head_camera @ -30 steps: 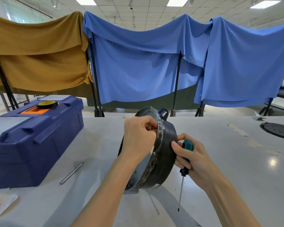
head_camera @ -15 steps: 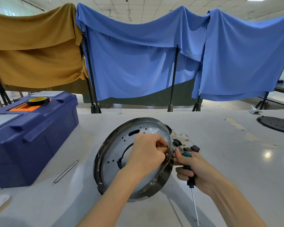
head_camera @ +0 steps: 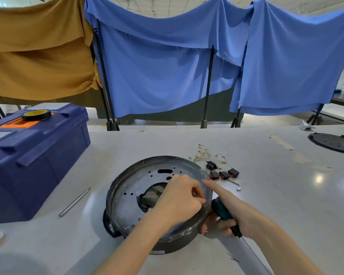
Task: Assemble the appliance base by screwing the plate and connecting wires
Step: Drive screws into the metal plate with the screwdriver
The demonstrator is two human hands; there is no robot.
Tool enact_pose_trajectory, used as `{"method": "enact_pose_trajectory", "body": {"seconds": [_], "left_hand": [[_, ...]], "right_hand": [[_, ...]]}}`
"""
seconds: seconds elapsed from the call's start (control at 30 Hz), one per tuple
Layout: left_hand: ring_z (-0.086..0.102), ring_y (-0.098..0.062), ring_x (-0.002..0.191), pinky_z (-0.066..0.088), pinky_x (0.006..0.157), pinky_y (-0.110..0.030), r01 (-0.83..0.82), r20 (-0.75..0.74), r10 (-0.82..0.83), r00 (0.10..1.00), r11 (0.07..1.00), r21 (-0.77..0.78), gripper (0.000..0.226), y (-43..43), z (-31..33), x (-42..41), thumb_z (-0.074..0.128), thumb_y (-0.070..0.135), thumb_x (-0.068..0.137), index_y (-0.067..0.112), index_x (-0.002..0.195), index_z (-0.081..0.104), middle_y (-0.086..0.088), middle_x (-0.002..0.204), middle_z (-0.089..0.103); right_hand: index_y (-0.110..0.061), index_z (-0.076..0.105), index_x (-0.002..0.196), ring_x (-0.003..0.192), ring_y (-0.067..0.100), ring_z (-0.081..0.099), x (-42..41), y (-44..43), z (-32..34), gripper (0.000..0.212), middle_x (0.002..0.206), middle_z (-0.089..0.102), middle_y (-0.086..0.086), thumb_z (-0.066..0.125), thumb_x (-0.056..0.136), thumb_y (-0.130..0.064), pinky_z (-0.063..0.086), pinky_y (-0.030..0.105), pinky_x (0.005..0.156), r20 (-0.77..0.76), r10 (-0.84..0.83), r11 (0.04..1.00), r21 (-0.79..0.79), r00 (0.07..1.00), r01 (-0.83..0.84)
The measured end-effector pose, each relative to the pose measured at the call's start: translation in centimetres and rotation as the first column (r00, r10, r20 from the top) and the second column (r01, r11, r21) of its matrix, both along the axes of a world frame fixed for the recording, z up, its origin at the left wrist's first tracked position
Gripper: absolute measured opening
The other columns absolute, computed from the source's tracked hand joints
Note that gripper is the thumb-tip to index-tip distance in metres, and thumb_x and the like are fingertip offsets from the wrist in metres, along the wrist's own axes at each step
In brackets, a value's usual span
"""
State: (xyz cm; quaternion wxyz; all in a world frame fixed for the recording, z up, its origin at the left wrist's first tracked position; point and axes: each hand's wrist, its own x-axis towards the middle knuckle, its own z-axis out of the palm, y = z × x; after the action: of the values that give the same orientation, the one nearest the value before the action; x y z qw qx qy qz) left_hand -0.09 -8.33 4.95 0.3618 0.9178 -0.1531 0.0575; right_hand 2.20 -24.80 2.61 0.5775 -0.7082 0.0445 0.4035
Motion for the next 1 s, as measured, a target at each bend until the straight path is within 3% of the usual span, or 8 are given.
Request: {"method": "enact_pose_trajectory", "body": {"seconds": [0.07, 0.17, 0.33, 0.57, 0.67, 0.8, 0.9, 1.0], "left_hand": [[0.058, -0.005, 0.052, 0.059, 0.063, -0.036, -0.015, -0.033, 0.014, 0.999, 0.999, -0.038, 0.011, 0.2, -0.2, -0.1, 0.072, 0.009, 0.081, 0.016, 0.072, 0.071, 0.013, 0.055, 0.059], [0.061, -0.008, 0.045, 0.054, 0.05, -0.024, -0.026, -0.12, 0.011, 0.993, 0.991, -0.129, 0.025, 0.7, -0.6, -0.3, 0.072, 0.007, 0.081, 0.023, 0.064, 0.065, 0.004, 0.052, 0.064], [0.064, -0.013, 0.045, 0.05, 0.048, -0.019, -0.03, -0.245, -0.011, 0.97, 0.986, -0.165, 0.023, 1.4, -1.0, -0.6, 0.07, 0.003, 0.082, 0.017, 0.065, 0.066, 0.002, 0.05, 0.065], [0.07, -0.02, 0.054, 0.061, 0.06, -0.032, 0.067, -0.273, -0.09, 0.958, 0.994, -0.091, 0.006, 2.7, -0.1, -0.2, 0.071, 0.003, 0.083, 0.004, 0.076, 0.071, -0.008, 0.062, 0.071], [0.069, -0.018, 0.054, 0.059, 0.058, -0.027, 0.123, -0.31, -0.148, 0.939, 0.988, -0.097, 0.004, 3.3, 0.5, -0.2, 0.073, 0.003, 0.082, 0.003, 0.078, 0.073, -0.011, 0.066, 0.072], [0.066, -0.012, 0.051, 0.055, 0.053, -0.025, 0.139, -0.292, -0.151, 0.944, 0.988, -0.063, 0.01, 3.8, 0.9, 0.0, 0.081, 0.011, 0.077, 0.017, 0.071, 0.075, -0.002, 0.061, 0.071], [0.063, -0.011, 0.048, 0.056, 0.056, -0.03, 0.145, -0.275, -0.15, 0.95, 0.989, -0.039, 0.008, 3.8, 0.9, 0.2, 0.081, 0.013, 0.076, 0.016, 0.071, 0.076, -0.002, 0.06, 0.07], [0.063, -0.013, 0.051, 0.054, 0.054, -0.024, 0.142, -0.295, -0.152, 0.943, 0.988, -0.057, 0.009, 3.9, 0.5, 0.5, 0.08, 0.013, 0.077, 0.015, 0.07, 0.075, -0.001, 0.062, 0.071]], "right_hand": [[-0.003, 0.062, 0.074, 0.034, 0.013, 0.026, 0.0, 0.2, 0.2, 0.078, 0.081, 0.069, 0.023, 0.05, 0.072, -0.08, 0.032, 0.022, 0.038, 0.027, -0.02, 0.999, -0.045, 0.999, 0.021], [0.005, 0.059, 0.087, 0.033, 0.014, 0.027, 0.3, 0.4, 0.9, 0.067, 0.083, 0.069, 0.029, 0.042, 0.088, -0.059, 0.035, 0.022, 0.038, 0.107, 0.017, 0.994, -0.105, 0.994, -0.006], [0.009, 0.058, 0.074, 0.029, 0.015, 0.027, 0.2, 0.6, 1.3, 0.045, 0.074, 0.066, 0.035, 0.042, 0.095, -0.026, 0.034, 0.021, 0.035, 0.19, 0.059, 0.994, -0.098, 0.98, -0.041], [0.004, 0.061, 0.06, 0.027, 0.015, 0.022, -0.2, 0.1, 1.9, 0.046, 0.064, 0.064, 0.031, 0.039, 0.092, -0.022, 0.029, 0.018, 0.036, 0.174, 0.29, 0.95, -0.175, 0.941, -0.26], [0.001, 0.063, 0.061, 0.027, 0.014, 0.023, -0.3, -0.2, 2.1, 0.058, 0.062, 0.065, 0.028, 0.039, 0.098, -0.036, 0.03, 0.018, 0.036, 0.169, 0.382, 0.911, -0.235, 0.909, -0.339], [-0.004, 0.066, 0.063, 0.031, 0.016, 0.031, 0.5, -0.8, 2.5, 0.07, 0.055, 0.065, 0.016, 0.05, 0.088, -0.068, 0.033, 0.023, 0.039, 0.4, 0.289, 0.919, -0.369, 0.87, -0.136], [-0.006, 0.065, 0.064, 0.033, 0.017, 0.042, 1.4, -0.7, 2.4, 0.052, 0.055, 0.066, 0.01, 0.063, 0.088, -0.052, 0.03, 0.02, 0.037, 0.547, 0.26, 0.914, -0.405, 0.795, -0.02], [-0.001, 0.064, 0.069, 0.034, 0.017, 0.044, 1.5, -0.2, 1.9, 0.038, 0.059, 0.069, 0.013, 0.059, 0.09, -0.032, 0.033, 0.023, 0.039, 0.586, 0.273, 0.916, -0.402, 0.763, -0.019]]}}
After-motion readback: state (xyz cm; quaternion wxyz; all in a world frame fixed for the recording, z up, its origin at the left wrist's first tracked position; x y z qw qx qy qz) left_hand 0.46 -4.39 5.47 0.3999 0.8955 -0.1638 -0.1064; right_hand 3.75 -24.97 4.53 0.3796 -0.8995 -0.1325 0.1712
